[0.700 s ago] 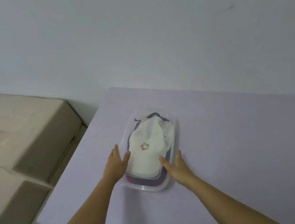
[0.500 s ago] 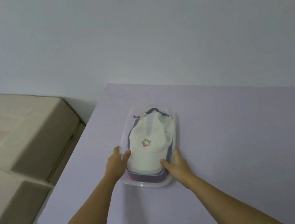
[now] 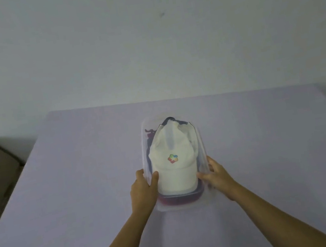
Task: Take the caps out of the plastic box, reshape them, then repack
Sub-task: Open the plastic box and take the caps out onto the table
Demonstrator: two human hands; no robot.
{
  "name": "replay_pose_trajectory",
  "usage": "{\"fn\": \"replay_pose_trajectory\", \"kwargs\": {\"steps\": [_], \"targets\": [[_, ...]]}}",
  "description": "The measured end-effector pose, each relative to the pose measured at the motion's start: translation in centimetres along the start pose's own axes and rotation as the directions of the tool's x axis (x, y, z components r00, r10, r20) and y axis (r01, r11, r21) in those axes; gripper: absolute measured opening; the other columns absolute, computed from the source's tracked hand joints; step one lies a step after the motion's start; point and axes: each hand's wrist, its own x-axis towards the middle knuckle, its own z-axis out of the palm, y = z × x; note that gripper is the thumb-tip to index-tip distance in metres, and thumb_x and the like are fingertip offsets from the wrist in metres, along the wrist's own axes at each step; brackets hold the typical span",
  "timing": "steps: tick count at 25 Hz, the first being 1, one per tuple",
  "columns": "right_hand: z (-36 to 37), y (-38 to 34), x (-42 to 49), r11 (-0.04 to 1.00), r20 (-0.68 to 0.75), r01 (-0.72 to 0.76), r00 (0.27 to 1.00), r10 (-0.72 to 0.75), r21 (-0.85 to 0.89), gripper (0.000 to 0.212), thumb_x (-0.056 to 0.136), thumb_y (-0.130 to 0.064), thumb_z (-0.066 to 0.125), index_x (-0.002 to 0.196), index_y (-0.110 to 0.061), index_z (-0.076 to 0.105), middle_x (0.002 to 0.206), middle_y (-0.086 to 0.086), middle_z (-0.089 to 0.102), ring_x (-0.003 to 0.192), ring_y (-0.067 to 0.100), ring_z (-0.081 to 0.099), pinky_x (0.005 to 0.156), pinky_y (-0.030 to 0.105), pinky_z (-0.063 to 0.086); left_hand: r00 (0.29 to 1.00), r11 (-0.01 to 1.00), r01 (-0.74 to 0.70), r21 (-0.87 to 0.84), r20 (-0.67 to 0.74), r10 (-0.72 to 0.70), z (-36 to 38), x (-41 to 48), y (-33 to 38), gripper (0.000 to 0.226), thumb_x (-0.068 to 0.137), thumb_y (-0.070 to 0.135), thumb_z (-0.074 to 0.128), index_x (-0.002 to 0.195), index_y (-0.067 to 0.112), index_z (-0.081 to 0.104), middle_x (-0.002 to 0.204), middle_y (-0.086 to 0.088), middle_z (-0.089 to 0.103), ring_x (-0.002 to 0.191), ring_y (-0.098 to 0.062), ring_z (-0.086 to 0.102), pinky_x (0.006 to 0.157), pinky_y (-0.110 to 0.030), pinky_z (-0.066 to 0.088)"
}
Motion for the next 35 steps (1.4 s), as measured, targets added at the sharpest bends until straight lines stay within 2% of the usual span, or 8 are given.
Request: {"fn": "replay_pose_trajectory", "kwargs": {"steps": [3,10,16,20,23,26,29,35], "targets": [[-3.4,1.3,-1.2,0.999,-0.008,-0.04,0.999,0.04,0.001,0.069,0.083,-0.02,0.068,0.142,-0.021,0.032,0.133,-0.003,0.048,0.117,0.015,0.048,0.1,0.038,0.043,0.999,1.0,-0.007,-0.008,0.037,0.008,3.4,-1.6,1.5,0.054,0.094,0.044,0.044,0.134,0.008,0.037,0.121,-0.011,0.061,0.105,-0.029,0.061,0.087,-0.038,0.051],[-4.5,4.6,-1.2,0.996,0.003,-0.084,0.996,0.084,0.017,0.081,0.082,-0.034,0.065,0.148,-0.02,0.02,0.152,0.002,0.031,0.137,0.021,0.034,0.114,0.043,0.029,0.994,0.997,0.065,0.041,0.084,-0.068,6.1,-3.0,2.1,0.056,0.095,0.044,0.042,0.139,0.01,0.032,0.131,-0.012,0.056,0.114,-0.031,0.057,0.097,-0.042,0.047],[-1.9,5.5,-2.1,0.998,-0.185,-0.053,0.981,0.057,0.029,0.068,0.094,-0.037,0.049,0.148,-0.019,0.013,0.154,0.005,0.026,0.139,0.026,0.03,0.111,0.035,0.026,0.989,0.991,0.132,0.024,0.065,-0.133,6.6,-3.6,0.4,0.069,0.092,0.047,0.048,0.144,0.008,0.027,0.146,-0.014,0.039,0.131,-0.033,0.042,0.107,-0.044,0.037],[-0.8,6.1,-2.0,1.0,-0.284,-0.017,0.959,0.011,-0.018,0.061,0.097,-0.034,0.042,0.148,-0.014,0.015,0.154,0.009,0.026,0.14,0.027,0.029,0.112,0.036,0.025,0.949,0.955,0.288,-0.07,-0.109,-0.295,7.3,-5.5,0.0,0.043,0.086,0.041,0.062,0.105,0.006,0.046,0.107,-0.014,0.056,0.09,-0.024,0.053,0.073,-0.032,0.045],[-0.8,6.0,-2.0,0.999,-0.28,-0.014,0.96,0.001,-0.044,0.061,0.097,-0.033,0.041,0.148,-0.014,0.014,0.154,0.008,0.024,0.14,0.027,0.027,0.112,0.037,0.025,0.946,0.948,0.311,-0.062,-0.077,-0.315,7.1,-5.3,-0.2,0.041,0.085,0.044,0.062,0.089,0.006,0.047,0.082,-0.008,0.055,0.073,-0.019,0.05,0.06,-0.026,0.038],[-1.0,5.9,-2.1,0.999,-0.269,-0.009,0.963,-0.005,-0.052,0.061,0.098,-0.032,0.04,0.148,-0.013,0.013,0.155,0.008,0.023,0.141,0.027,0.026,0.112,0.036,0.024,0.945,0.943,0.326,-0.06,-0.005,-0.327,6.3,-4.7,-0.3,0.047,0.084,0.046,0.062,0.066,0.009,0.041,0.058,-0.001,0.038,0.054,-0.015,0.038,0.05,-0.024,0.031],[-0.8,5.8,-2.2,0.999,-0.268,-0.011,0.963,-0.004,-0.053,0.061,0.098,-0.033,0.04,0.148,-0.014,0.012,0.155,0.007,0.022,0.141,0.026,0.025,0.112,0.036,0.025,0.937,0.936,0.349,-0.05,0.023,-0.348,5.8,-4.6,0.0,0.054,0.084,0.045,0.062,0.056,0.011,0.031,0.052,-0.001,0.03,0.048,-0.014,0.03,0.048,-0.023,0.028],[-1.0,5.8,-2.1,1.0,-0.252,-0.015,0.968,0.008,-0.025,0.061,0.097,-0.035,0.041,0.148,-0.017,0.013,0.155,0.007,0.024,0.14,0.027,0.027,0.112,0.039,0.027,0.942,0.94,0.335,-0.058,0.031,-0.334,5.4,-5.4,0.7,0.051,0.085,0.046,0.06,0.058,0.013,0.033,0.054,-0.001,0.033,0.05,-0.011,0.032,0.048,-0.021,0.029]]}}
